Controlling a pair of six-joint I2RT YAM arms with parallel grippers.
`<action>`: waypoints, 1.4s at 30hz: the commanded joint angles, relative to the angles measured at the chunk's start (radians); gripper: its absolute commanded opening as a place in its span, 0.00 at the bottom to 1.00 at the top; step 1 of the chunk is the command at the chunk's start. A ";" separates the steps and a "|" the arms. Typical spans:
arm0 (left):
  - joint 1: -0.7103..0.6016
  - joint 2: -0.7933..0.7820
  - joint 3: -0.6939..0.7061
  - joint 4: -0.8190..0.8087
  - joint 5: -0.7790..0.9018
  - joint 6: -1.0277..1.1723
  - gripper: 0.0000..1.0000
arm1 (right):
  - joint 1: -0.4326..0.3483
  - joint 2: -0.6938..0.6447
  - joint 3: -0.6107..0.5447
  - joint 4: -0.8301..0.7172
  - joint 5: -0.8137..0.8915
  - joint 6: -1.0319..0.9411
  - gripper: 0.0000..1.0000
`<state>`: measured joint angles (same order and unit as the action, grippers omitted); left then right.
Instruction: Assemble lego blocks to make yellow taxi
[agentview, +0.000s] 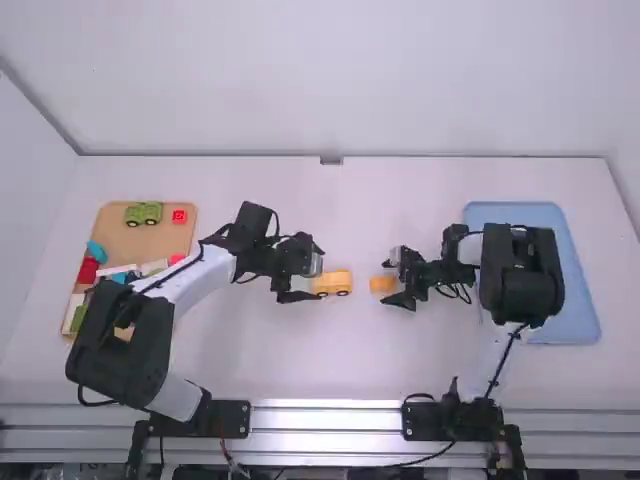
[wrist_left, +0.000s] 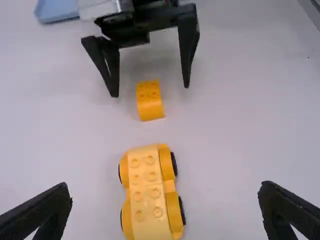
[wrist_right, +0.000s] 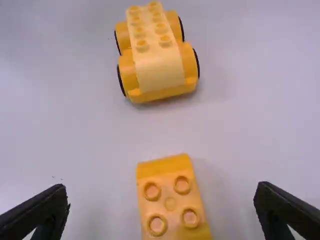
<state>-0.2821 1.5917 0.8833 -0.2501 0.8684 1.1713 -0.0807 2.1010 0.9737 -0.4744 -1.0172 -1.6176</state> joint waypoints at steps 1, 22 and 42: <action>0.001 0.006 -0.008 -0.004 0.033 -0.003 0.99 | -0.004 0.035 0.035 -0.025 -0.047 -0.118 0.94; 0.002 0.006 -0.008 0.007 0.034 -0.031 0.99 | -0.004 0.052 -0.050 0.202 0.003 0.036 0.42; 0.003 0.171 -0.008 0.053 -0.012 -0.057 0.99 | -0.004 0.013 0.137 -0.288 -0.051 -0.234 0.18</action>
<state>-0.2821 1.7321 0.8833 -0.1947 0.8238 1.1179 -0.0860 2.1326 1.0740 -0.7502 -1.0508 -1.7611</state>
